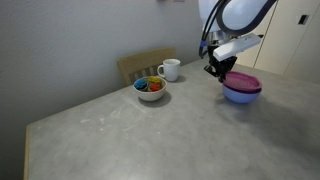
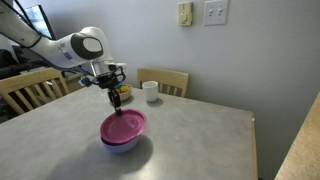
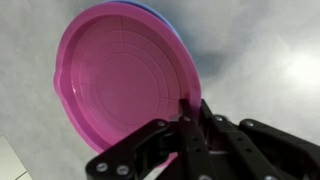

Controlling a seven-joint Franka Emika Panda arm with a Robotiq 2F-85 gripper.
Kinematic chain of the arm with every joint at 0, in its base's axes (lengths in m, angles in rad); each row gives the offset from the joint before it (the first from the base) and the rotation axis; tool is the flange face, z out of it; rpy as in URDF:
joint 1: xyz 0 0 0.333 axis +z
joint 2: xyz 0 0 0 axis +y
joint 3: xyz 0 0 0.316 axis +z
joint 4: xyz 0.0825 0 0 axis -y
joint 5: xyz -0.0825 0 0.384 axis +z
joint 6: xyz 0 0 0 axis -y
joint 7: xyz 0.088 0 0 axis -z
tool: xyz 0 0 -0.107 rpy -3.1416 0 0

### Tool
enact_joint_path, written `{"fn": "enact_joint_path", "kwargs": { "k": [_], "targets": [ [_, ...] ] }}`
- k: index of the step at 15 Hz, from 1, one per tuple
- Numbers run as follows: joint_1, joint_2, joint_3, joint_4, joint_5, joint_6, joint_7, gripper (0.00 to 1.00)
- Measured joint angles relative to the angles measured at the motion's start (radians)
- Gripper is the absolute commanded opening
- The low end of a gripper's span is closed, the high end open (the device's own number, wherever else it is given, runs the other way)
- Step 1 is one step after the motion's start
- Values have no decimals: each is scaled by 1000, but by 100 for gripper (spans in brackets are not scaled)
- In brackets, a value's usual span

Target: Put the pink lid on the blue bowl

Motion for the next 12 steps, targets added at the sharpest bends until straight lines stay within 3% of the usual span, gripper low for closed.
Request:
{"fn": "enact_joint_path", "kwargs": {
  "k": [12],
  "targets": [
    [2, 20, 5, -12, 0, -3, -49, 3]
  ]
}}
